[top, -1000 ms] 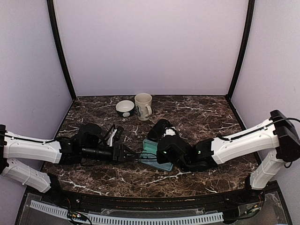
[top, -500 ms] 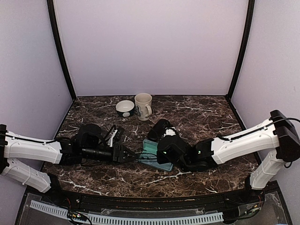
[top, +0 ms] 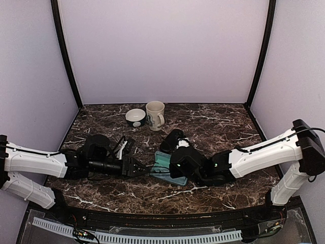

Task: Organize the sunglasses
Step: Pass from the right arm to the left

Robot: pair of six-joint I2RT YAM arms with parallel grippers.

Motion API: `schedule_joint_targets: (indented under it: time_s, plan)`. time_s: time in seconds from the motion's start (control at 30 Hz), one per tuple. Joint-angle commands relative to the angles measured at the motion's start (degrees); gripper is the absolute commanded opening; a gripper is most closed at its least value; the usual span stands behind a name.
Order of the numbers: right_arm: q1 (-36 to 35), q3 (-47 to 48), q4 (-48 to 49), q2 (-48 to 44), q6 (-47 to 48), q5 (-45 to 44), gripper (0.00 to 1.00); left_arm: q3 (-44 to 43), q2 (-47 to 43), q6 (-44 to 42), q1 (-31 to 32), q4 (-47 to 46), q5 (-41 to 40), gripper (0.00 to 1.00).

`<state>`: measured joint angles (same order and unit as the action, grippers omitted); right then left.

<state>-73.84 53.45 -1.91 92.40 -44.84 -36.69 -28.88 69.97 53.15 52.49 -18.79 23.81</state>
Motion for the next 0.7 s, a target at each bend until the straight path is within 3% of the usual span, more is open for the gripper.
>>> schedule_joint_targets:
  time_s: [0.0, 0.17, 0.67]
  plan:
    - [-0.4, 0.3, 3.5, -0.7, 1.8, 1.7, 0.17, 0.2, 0.0, -1.4, -0.4, -0.5, 1.0, 0.13]
    - [-0.2, -0.1, 4.2, -0.7, 2.8, 2.9, 0.25, -0.5, 0.3, -2.6, -0.4, 0.7, 1.1, 0.00]
    - [2.5, -4.3, 7.7, -8.2, 6.2, 8.2, 0.49, -2.2, -0.2, -11.6, -0.5, 3.3, 1.0, 0.00]
